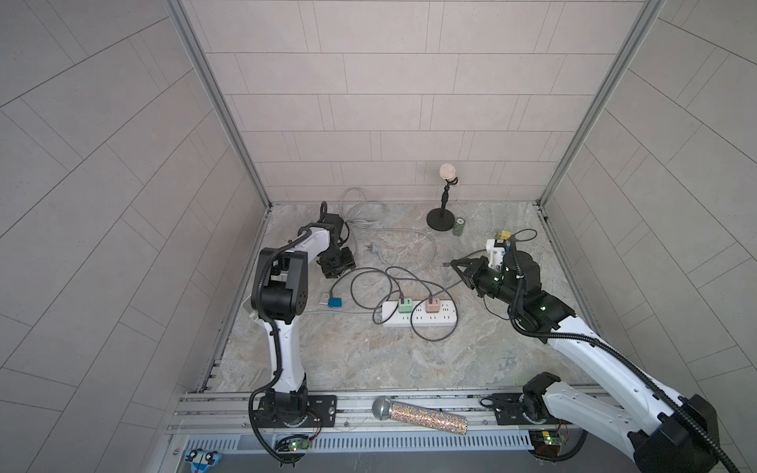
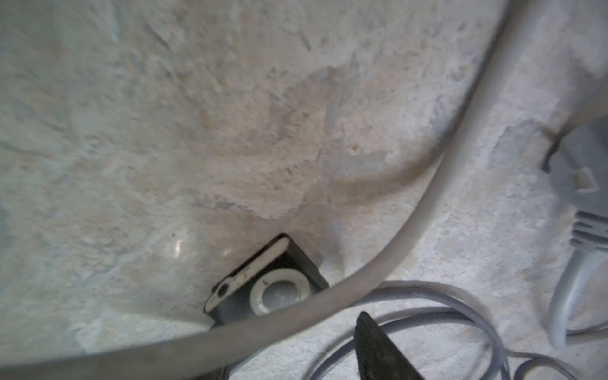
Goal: Charge mp3
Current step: Adjust the mp3 player at the center of the board.
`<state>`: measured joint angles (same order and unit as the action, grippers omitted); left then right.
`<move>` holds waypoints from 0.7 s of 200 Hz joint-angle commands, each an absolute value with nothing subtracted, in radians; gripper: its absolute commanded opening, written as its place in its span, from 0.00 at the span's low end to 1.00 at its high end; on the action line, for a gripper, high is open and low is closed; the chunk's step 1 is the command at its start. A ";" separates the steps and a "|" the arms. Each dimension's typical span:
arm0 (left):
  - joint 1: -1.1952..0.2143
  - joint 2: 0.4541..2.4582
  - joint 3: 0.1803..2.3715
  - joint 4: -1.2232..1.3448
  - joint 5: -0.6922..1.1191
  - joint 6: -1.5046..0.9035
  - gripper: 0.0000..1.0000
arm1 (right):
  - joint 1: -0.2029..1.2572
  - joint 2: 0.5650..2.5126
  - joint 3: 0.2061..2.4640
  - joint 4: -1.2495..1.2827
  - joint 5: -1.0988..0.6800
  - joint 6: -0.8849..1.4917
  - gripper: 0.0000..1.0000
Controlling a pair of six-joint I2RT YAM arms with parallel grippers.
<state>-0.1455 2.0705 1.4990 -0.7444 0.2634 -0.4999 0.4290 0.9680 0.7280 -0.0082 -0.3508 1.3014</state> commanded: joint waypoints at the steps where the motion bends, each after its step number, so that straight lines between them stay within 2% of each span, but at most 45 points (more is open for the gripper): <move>1: -0.178 2.042 1.461 -0.688 0.317 -0.542 0.62 | 0.425 0.942 0.717 -0.016 -0.326 1.296 0.00; 32: -0.186 1.976 1.406 -0.673 0.337 -0.530 0.62 | 0.425 0.946 0.718 -0.016 -0.326 1.296 0.00; 59: -0.178 1.931 1.427 -0.753 0.231 -0.460 0.62 | 0.425 0.946 0.721 -0.019 -0.322 1.296 0.00; 108: -0.157 1.985 1.521 -0.826 0.102 -0.356 0.60 | 0.426 0.948 0.721 -0.023 -0.318 1.300 0.00; 140: -0.155 2.052 1.584 -0.830 0.121 -0.277 0.56 | 0.427 0.944 0.724 -0.034 -0.315 1.299 0.00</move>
<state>-0.1570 2.0048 1.5372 -0.7925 0.1493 -0.3668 0.4290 0.9638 0.7280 -0.0147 -0.3321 1.3010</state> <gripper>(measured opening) 0.569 0.060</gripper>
